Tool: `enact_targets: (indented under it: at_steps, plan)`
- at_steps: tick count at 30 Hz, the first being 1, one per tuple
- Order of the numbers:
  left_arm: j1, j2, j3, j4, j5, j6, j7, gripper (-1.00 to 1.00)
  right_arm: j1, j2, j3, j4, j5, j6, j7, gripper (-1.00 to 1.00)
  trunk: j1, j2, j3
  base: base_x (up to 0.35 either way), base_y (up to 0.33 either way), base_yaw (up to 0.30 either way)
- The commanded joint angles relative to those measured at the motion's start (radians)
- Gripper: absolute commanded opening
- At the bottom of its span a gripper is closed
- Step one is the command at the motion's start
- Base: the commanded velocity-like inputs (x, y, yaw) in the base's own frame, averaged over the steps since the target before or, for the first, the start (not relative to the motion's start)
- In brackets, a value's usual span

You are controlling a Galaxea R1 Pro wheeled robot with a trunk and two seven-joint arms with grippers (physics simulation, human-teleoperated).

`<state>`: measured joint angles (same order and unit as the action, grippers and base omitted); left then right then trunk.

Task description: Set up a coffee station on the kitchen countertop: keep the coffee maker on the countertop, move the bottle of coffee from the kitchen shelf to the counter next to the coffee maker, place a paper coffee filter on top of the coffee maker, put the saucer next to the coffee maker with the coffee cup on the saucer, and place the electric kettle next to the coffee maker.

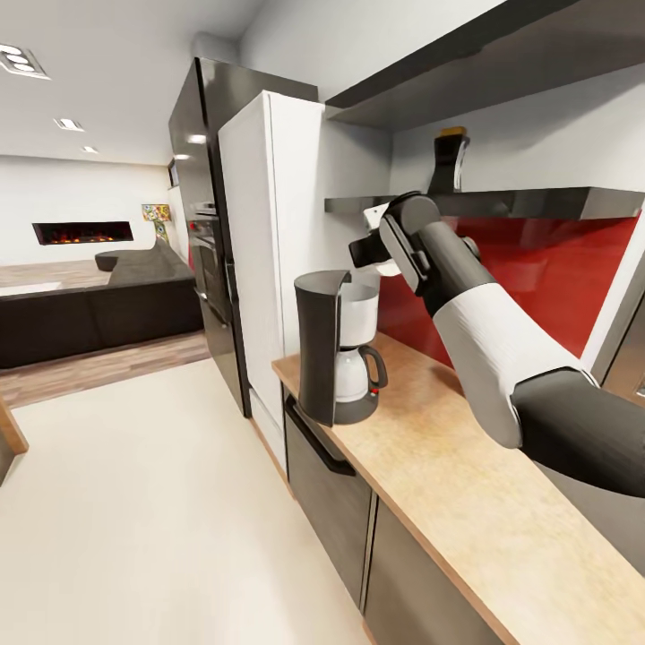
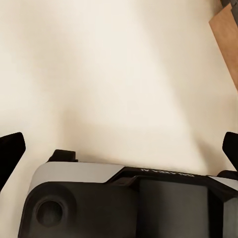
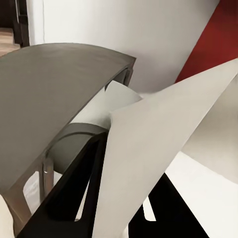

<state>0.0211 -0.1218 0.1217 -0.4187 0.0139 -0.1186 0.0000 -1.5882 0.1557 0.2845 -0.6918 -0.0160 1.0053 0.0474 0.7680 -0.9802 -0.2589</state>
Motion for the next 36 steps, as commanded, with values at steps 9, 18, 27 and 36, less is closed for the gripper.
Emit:
enact_targets:
  at_steps: [9,18,27,36]
  plan:
    - [0.000,0.000,0.003,-0.002,0.001,-0.001,0.000,1.00,-0.021,-0.006,0.041,0.021,0.003,0.007,0.132,-1.00,0.000,-0.001,-0.001,0.001,0.000,0.000]
    - [0.000,0.001,0.003,-0.002,0.001,-0.001,0.000,1.00,-0.152,-0.008,0.140,0.163,0.044,0.006,0.398,-1.00,0.000,-0.001,-0.001,0.000,0.000,0.000]
    - [0.000,0.000,0.002,-0.002,0.001,-0.001,0.000,1.00,-0.187,-0.003,0.164,0.224,0.121,0.006,0.465,-1.00,0.000,-0.001,-0.001,0.000,0.000,0.000]
    - [0.000,0.000,0.003,-0.002,0.001,-0.002,0.000,1.00,-0.190,-0.005,0.233,0.254,0.210,0.007,0.469,-1.00,0.000,-0.001,-0.001,0.000,0.000,0.000]
